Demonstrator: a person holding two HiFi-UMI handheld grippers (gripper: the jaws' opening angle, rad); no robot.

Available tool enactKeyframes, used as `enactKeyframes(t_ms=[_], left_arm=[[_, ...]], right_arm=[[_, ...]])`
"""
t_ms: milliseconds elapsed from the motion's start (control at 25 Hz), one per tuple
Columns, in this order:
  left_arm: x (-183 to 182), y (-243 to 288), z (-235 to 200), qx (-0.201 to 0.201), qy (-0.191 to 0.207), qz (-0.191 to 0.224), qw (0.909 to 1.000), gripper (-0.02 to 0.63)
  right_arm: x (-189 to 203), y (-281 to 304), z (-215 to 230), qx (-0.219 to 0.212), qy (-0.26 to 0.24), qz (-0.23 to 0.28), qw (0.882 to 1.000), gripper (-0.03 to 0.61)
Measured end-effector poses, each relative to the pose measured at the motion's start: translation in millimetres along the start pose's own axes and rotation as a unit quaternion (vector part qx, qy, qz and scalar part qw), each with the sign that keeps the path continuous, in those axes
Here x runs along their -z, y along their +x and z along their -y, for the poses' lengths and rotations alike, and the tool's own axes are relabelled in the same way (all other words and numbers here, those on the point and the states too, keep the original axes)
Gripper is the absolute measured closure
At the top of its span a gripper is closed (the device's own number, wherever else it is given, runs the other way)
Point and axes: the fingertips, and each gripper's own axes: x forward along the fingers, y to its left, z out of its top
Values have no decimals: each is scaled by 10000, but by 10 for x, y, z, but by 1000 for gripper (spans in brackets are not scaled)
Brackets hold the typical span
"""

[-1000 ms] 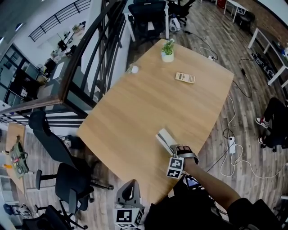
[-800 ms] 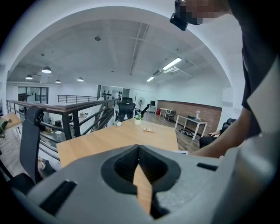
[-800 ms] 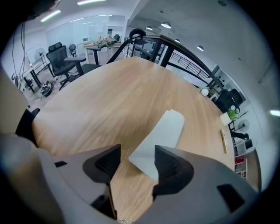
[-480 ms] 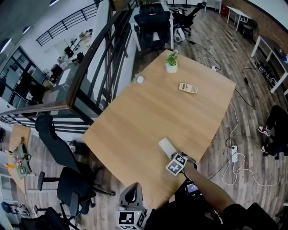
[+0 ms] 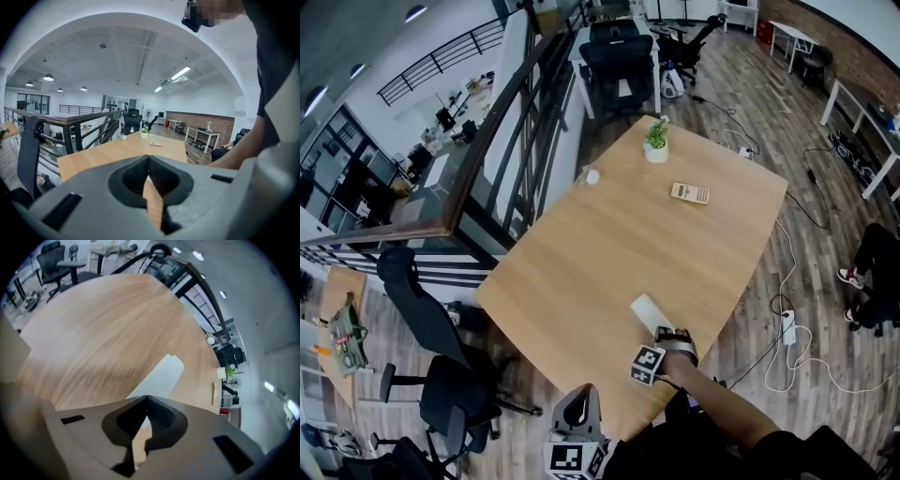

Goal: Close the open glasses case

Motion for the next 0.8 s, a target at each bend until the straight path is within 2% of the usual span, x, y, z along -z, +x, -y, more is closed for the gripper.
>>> enactKeyframes(t_ms=[80,160,240,360,400,480,600,680,800], left_arm=[[-29,-20,-58,-64,-3,56,10000,615],[-46,-32,-108,-84,18,83,9999,615],[-58,-28,-183,-100,96,136,9998,615],[-126,2,-258,-166,81,177,9997,614],[-150,16,-268,-150,113,195,9996,614],[-184,44,-320,-163,189,249,9994,615],[-260,55,-413,-270,201,301,9990,614],[-293,58,-446,-295,226,306,9988,615],[-313,76,-460,-324,202,253,9989,614]], right_arm=[[102,-139,6,-339,907,604,9935,565],[236,-328,6,-777,1867,1202,9719,565],[365,-544,61,-1143,2748,1740,9387,565],[575,-878,295,-1402,4000,2535,8696,565],[653,-1000,403,-1354,4287,2805,8481,565],[805,-1275,643,-1062,4664,3282,8145,565],[1029,-1840,991,-450,4940,3889,7763,565],[1197,-2200,1151,-22,4953,4131,7642,565],[1446,-2488,1316,619,5030,4146,7558,565]])
